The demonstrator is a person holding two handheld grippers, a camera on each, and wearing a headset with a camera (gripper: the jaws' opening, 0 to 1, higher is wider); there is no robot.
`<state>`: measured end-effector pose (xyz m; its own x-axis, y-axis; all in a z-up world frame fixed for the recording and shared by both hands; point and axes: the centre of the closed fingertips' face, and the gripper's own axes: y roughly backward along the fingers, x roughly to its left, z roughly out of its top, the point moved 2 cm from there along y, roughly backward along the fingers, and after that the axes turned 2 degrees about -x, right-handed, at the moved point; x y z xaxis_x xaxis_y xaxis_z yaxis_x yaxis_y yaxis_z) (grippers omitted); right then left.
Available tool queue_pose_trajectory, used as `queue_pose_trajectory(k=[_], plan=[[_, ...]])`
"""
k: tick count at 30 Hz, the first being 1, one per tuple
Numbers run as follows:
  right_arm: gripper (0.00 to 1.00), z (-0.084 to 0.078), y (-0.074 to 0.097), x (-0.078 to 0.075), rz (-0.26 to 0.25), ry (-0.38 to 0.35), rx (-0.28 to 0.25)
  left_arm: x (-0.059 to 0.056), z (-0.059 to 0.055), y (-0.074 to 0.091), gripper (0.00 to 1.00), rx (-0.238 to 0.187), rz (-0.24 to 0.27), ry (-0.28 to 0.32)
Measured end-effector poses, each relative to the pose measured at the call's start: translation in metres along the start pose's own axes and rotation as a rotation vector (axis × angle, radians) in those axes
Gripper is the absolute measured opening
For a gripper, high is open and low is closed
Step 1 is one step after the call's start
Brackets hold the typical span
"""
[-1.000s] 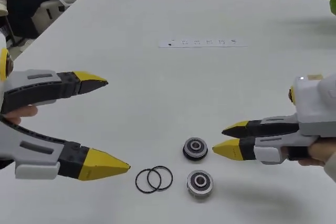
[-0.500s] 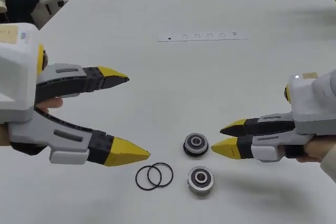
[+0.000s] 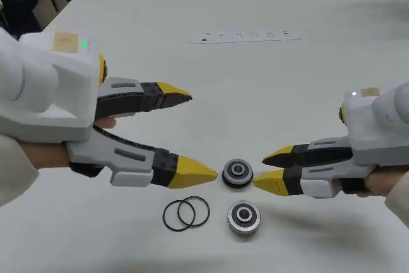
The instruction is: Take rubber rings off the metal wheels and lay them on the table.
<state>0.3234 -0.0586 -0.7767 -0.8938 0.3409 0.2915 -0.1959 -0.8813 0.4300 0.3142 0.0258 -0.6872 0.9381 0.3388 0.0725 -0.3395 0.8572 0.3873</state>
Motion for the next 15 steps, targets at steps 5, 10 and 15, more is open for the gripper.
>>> queue_pose_trajectory(k=[5, 10, 15], plan=[[0.26, -0.003, -0.003, -0.002, 0.0, 0.002, 0.006, 0.004, -0.006, -0.011, 0.68, 0.005, -0.007, 0.004], [0.25, -0.004, -0.004, -0.003, 0.001, 0.005, 0.007, 0.004, -0.012, -0.022, 0.64, 0.015, -0.02, 0.011], [0.23, -0.005, -0.006, -0.005, 0.003, 0.012, 0.008, 0.003, -0.02, -0.032, 0.6, 0.032, -0.028, 0.01]])
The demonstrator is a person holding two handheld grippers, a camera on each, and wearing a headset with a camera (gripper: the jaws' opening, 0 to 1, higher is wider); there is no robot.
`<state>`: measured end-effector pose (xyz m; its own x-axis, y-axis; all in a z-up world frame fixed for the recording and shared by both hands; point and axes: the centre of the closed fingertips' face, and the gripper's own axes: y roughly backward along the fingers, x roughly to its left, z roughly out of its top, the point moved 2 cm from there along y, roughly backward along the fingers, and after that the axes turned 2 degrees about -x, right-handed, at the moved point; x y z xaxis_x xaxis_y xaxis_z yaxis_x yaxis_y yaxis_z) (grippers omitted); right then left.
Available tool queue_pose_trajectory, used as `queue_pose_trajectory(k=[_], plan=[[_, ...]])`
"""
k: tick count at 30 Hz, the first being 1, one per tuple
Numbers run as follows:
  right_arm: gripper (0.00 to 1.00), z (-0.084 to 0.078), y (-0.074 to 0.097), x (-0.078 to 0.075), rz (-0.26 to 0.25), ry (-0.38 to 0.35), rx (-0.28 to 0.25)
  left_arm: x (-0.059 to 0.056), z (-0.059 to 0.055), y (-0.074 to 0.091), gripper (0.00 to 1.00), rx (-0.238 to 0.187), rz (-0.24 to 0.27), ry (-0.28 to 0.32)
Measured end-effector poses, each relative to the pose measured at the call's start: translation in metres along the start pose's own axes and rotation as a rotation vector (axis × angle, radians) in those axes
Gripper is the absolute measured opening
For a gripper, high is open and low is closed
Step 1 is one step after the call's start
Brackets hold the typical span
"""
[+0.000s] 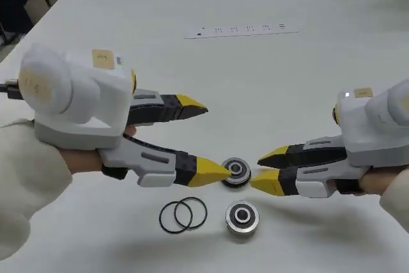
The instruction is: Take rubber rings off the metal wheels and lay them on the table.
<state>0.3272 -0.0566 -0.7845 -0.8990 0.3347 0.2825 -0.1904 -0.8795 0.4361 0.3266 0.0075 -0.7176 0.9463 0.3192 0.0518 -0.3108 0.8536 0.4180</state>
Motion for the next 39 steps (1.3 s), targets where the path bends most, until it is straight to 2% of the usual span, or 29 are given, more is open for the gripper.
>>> queue_pose_trajectory(k=[5, 10, 16, 19, 26, 30, 34, 39], plan=[[0.22, 0.0, -0.002, 0.0, 0.004, 0.015, 0.003, 0.0, -0.007, -0.009, 0.52, 0.012, -0.014, 0.0], [0.2, -0.001, -0.004, 0.0, 0.004, 0.036, 0.01, -0.002, -0.017, -0.018, 0.5, 0.04, -0.02, -0.009], [0.2, -0.002, -0.006, 0.0, 0.005, 0.043, 0.015, 0.003, -0.03, -0.03, 0.43, 0.053, 0.012, 0.015], [0.19, -0.002, -0.006, 0.0, 0.006, 0.049, 0.017, 0.0, -0.034, -0.034, 0.41, 0.059, 0.005, 0.026], [0.18, -0.004, -0.008, 0.0, 0.009, 0.055, 0.022, -0.006, -0.041, -0.04, 0.27, 0.079, -0.027, 0.033], [0.18, -0.004, -0.009, 0.001, 0.011, 0.066, 0.023, -0.005, -0.043, -0.041, 0.26, 0.085, -0.026, 0.043], [0.17, -0.004, -0.009, 0.001, 0.011, 0.074, 0.024, -0.006, -0.042, -0.043, 0.2, 0.08, -0.035, 0.045], [0.16, -0.005, -0.01, 0.001, 0.014, 0.078, 0.026, -0.008, -0.043, -0.045, 0.19, 0.08, -0.042, 0.055]])
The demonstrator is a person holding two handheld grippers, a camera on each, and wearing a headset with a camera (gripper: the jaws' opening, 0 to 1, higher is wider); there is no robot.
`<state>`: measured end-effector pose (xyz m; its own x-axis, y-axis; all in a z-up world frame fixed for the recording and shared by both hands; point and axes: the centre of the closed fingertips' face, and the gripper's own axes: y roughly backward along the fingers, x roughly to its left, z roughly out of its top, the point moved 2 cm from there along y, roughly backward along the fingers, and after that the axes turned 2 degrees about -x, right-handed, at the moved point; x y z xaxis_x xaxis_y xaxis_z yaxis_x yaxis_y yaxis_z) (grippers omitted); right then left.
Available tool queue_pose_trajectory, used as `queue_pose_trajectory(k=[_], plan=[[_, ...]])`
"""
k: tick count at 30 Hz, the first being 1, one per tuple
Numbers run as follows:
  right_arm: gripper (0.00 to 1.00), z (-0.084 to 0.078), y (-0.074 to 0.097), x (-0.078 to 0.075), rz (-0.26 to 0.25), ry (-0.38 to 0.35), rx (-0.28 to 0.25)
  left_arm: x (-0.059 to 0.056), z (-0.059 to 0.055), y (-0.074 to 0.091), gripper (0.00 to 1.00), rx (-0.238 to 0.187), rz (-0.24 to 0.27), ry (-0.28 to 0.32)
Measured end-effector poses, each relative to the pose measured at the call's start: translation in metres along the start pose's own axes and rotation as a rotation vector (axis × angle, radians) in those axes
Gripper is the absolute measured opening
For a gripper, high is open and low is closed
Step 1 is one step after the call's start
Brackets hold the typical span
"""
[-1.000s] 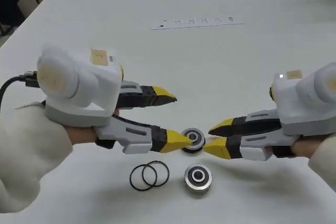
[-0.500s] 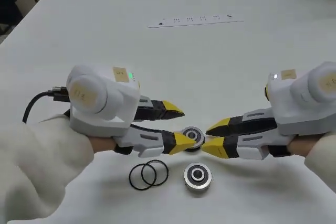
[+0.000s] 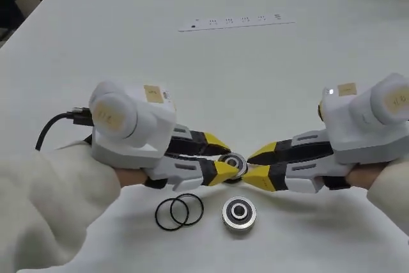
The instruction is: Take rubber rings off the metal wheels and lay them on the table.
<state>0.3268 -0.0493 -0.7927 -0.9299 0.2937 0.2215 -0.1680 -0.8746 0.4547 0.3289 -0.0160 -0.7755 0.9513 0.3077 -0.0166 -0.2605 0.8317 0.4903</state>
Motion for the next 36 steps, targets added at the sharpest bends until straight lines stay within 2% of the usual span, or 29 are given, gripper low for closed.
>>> queue_pose_trajectory(k=[5, 17, 23, 28, 29, 36], plan=[[0.15, -0.001, -0.0003, -0.0008, -0.001, 0.012, 0.003, 0.0002, -0.0033, -0.0004, 0.18, 0.015, 0.0, -0.006], [0.12, -0.0022, -0.0013, -0.0004, 0.005, 0.03, 0.004, 0.0027, -0.0047, -0.0039, 0.14, 0.018, 0.0, -0.009], [0.08, -0.0029, -0.001, -0.0003, 0.005, 0.057, 0.011, 0.0035, -0.0054, -0.0033, 0.14, 0.017, 0.004, -0.008], [0.01, -0.003, 0.0007, -0.0023, -0.016, 0.084, 0.019, 0.0036, -0.0059, -0.0025, 0.14, 0.018, 0.007, -0.014], [0.0, -0.0029, 0.0016, -0.0053, -0.03, 0.081, 0.017, 0.0034, -0.006, -0.0024, 0.14, 0.017, 0.006, -0.014], [0.0, -0.0032, 0.0019, -0.0064, -0.045, -0.006, 0.008, 0.0025, -0.0059, -0.0019, 0.13, 0.018, 0.01, -0.027]])
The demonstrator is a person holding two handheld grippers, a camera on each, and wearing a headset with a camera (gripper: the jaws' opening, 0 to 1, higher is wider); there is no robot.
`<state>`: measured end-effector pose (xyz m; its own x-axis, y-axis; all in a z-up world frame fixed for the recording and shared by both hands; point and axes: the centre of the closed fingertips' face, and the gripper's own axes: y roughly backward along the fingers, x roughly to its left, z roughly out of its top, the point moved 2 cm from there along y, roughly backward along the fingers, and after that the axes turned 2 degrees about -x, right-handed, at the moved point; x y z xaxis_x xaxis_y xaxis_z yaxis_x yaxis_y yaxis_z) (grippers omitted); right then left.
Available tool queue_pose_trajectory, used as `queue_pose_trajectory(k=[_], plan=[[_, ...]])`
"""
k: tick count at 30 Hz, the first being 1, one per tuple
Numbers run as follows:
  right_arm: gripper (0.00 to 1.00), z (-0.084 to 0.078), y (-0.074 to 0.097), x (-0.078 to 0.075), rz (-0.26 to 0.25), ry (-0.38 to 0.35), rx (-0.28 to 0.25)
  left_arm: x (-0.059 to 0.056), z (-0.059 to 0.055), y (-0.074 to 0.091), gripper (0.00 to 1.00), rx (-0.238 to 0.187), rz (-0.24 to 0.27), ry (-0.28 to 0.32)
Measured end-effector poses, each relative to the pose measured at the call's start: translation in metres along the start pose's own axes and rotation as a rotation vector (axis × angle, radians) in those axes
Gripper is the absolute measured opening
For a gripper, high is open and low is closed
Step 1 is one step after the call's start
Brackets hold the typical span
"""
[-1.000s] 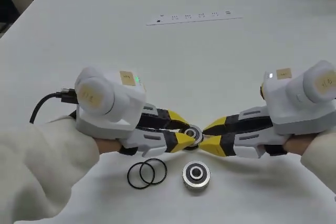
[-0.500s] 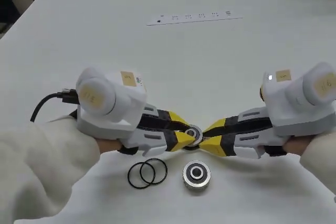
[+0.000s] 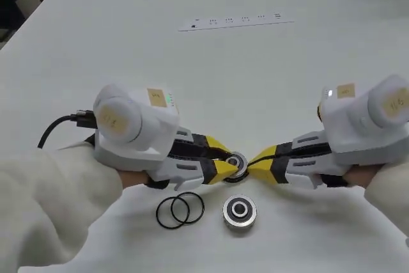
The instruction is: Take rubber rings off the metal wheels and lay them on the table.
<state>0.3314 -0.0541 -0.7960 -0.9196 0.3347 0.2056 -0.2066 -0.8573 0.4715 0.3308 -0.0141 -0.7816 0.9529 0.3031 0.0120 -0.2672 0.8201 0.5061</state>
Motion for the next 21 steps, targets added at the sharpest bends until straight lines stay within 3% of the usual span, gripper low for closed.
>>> queue_pose_trajectory(k=[4, 14, 16, 21], plan=[[0.0, 0.001, 0.001, 0.0, 0.007, -0.115, -0.034, 0.0, 0.0, 0.0, 0.13, 0.0, -0.001, -0.006], [0.0, 0.001, 0.004, 0.0, 0.018, -0.251, -0.078, 0.0, 0.0, 0.001, 0.13, -0.002, 0.002, -0.012], [0.0, 0.008, 0.006, 0.001, 0.026, -0.319, -0.124, 0.0, 0.0, 0.001, 0.13, -0.003, 0.002, -0.011], [0.0, 0.009, 0.005, 0.002, 0.027, -0.305, -0.115, -0.001, 0.0, 0.001, 0.13, -0.002, 0.003, -0.013]])
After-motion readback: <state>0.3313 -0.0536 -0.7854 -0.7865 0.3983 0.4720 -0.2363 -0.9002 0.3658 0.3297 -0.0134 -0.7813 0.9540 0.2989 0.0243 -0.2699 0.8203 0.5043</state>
